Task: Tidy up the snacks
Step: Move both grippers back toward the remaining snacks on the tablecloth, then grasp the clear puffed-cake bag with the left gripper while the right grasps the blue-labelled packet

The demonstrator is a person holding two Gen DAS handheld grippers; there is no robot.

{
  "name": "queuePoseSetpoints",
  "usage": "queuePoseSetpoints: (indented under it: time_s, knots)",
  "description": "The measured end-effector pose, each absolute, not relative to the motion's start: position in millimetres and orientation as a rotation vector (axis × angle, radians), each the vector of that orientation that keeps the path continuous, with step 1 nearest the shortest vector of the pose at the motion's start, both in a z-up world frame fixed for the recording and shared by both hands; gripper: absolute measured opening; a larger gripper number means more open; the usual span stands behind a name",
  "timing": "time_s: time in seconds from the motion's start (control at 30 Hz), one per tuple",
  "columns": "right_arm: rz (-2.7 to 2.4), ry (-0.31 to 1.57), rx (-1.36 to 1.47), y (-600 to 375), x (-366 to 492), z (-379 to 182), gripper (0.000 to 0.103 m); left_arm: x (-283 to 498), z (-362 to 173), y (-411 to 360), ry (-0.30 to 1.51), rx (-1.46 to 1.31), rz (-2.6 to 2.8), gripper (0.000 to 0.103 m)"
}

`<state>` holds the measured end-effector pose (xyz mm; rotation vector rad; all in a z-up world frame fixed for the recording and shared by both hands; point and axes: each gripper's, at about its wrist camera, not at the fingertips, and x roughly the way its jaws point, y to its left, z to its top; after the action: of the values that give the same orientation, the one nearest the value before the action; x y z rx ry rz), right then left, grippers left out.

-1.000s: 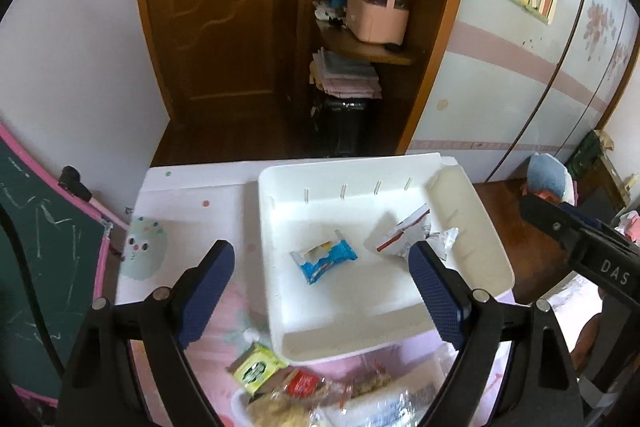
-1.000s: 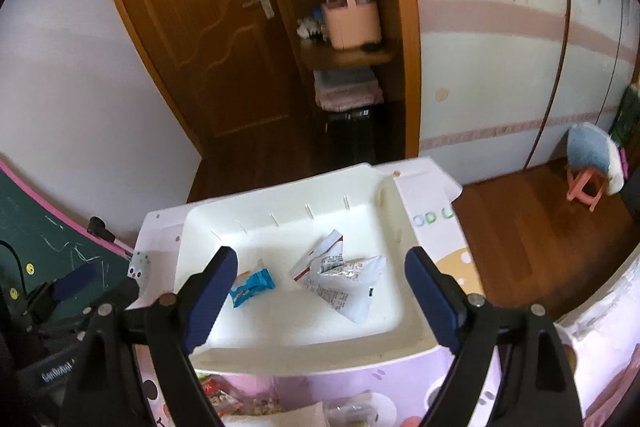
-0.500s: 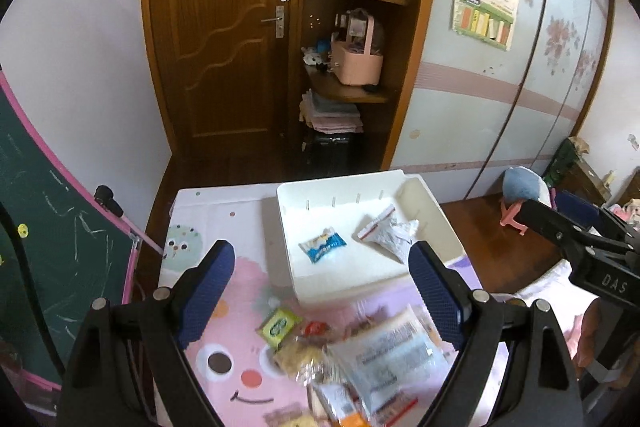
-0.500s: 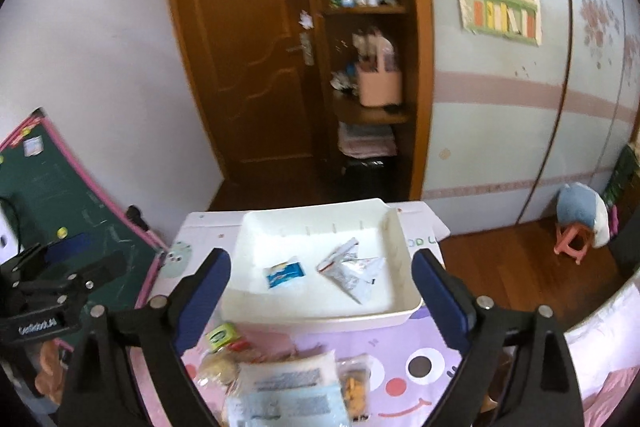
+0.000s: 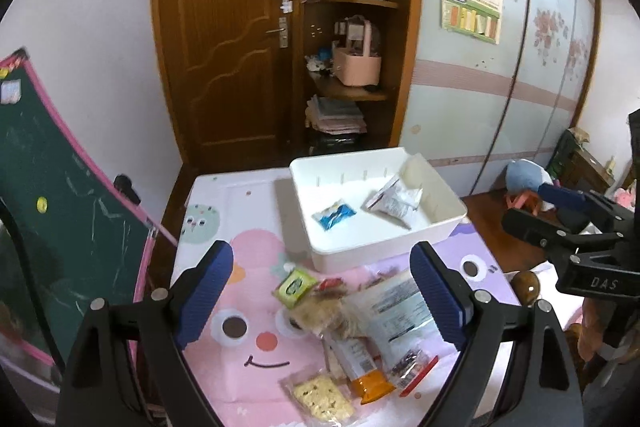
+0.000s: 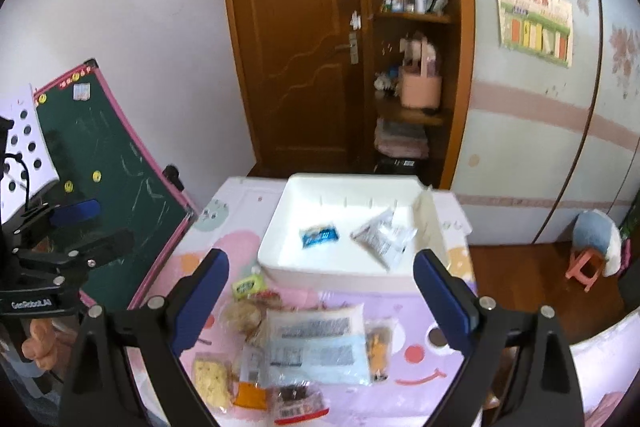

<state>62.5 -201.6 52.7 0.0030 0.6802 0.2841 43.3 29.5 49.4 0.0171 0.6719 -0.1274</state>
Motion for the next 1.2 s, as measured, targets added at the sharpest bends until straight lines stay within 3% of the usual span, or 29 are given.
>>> queuePoseSetpoints:
  time_s: [0.23,0.63,1.03,1.1,1.2]
  knots:
    - [0.283,0.818,-0.011,-196.9,76.8,-32.4,0.094,36.9,-33.2,35.4,0.754,-0.028,-0.07,0.09]
    - [0.292,0.965,-0.009,-210.7,115.7,-120.0,0.094,50.7,-187.1,48.9,1.162,-0.101,-0.001,0.09]
    - [0.433,1.066,0.086,-220.7,181.7,-166.8,0.094,40.7,-218.4,54.3,1.269,-0.183,-0.011,0.09]
    - [0.493,1.094,0.128,-220.5,188.4,-171.2,0.09,39.5,-219.0,52.8,1.282,-0.187,-0.017,0.09]
    - [0.579,1.117,0.159,-217.0,191.4,-173.1,0.076,43.4,-222.1,52.0,1.299,-0.194,-0.02,0.09]
